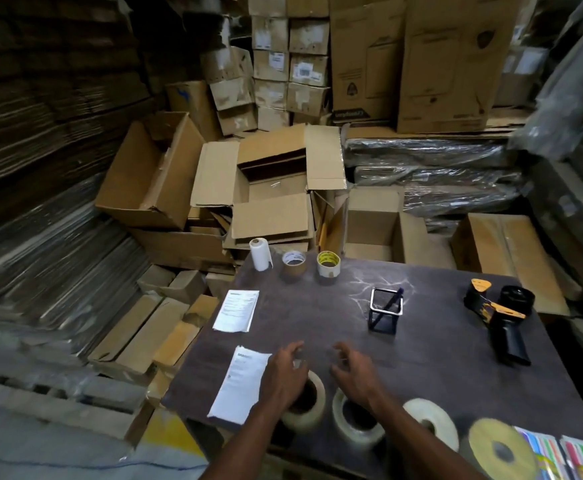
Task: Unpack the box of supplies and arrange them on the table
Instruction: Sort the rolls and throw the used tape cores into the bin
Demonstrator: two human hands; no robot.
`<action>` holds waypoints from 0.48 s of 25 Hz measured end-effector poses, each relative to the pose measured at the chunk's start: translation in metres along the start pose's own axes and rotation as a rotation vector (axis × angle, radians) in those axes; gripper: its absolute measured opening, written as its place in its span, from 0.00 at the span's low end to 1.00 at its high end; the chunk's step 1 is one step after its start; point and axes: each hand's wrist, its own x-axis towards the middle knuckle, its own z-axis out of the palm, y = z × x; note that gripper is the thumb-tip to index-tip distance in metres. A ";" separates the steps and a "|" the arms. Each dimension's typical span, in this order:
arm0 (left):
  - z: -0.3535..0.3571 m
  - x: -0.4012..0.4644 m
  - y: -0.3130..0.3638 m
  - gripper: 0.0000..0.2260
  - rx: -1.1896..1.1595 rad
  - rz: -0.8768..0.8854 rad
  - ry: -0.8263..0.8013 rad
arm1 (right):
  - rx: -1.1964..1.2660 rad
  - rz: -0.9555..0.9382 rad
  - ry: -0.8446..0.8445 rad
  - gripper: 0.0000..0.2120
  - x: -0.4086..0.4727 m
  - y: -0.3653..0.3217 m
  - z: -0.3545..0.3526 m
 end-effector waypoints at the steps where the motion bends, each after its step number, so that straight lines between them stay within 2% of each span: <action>1: -0.004 0.014 -0.003 0.18 -0.012 0.002 0.002 | 0.005 0.005 0.018 0.15 0.013 -0.003 0.003; 12: -0.062 0.201 -0.046 0.16 -0.100 0.012 0.041 | 0.094 0.090 0.166 0.08 0.155 -0.057 0.058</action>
